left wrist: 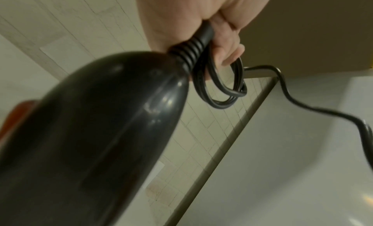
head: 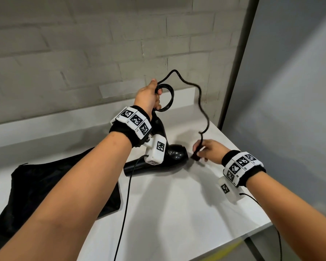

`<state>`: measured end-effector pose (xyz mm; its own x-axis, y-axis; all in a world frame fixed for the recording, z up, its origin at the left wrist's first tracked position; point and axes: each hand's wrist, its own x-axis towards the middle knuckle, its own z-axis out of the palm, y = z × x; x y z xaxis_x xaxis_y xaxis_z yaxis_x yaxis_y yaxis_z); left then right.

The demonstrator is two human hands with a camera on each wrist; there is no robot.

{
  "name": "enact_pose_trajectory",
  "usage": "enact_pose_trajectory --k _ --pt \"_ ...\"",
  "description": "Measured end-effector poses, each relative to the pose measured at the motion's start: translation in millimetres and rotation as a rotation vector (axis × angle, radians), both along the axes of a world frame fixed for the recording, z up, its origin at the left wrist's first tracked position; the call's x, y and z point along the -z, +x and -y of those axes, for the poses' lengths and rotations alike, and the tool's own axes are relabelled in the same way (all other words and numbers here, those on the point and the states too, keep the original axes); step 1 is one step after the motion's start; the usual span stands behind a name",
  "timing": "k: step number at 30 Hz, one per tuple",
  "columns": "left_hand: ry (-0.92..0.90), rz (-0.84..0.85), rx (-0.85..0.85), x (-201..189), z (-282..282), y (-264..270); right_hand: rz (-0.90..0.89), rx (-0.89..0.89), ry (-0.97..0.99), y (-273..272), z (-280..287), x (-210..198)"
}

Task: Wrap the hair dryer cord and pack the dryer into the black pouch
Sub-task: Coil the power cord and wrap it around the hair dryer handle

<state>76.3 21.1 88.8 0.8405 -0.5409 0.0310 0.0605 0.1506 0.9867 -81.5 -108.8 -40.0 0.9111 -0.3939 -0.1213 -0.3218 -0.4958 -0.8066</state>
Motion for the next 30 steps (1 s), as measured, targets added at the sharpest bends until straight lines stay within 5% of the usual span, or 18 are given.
enact_pose_trajectory --k 6,10,20,26,30 --pt "0.095 0.087 -0.016 1.8 2.7 -3.5 0.653 0.196 0.158 26.0 -16.5 -60.7" --pt "0.132 0.122 -0.017 2.7 3.1 -3.0 0.859 0.195 0.222 45.7 -30.4 -83.1" --pt "0.207 0.256 -0.029 5.6 5.3 -2.0 0.846 0.221 -0.116 88.1 -50.9 -85.7" --pt "0.207 0.199 0.045 7.2 2.0 -1.7 0.870 0.317 0.040 101.4 -51.9 -88.2" --pt "0.195 0.178 0.056 7.5 0.1 -1.7 0.764 0.162 0.084 104.0 -44.1 -86.5"
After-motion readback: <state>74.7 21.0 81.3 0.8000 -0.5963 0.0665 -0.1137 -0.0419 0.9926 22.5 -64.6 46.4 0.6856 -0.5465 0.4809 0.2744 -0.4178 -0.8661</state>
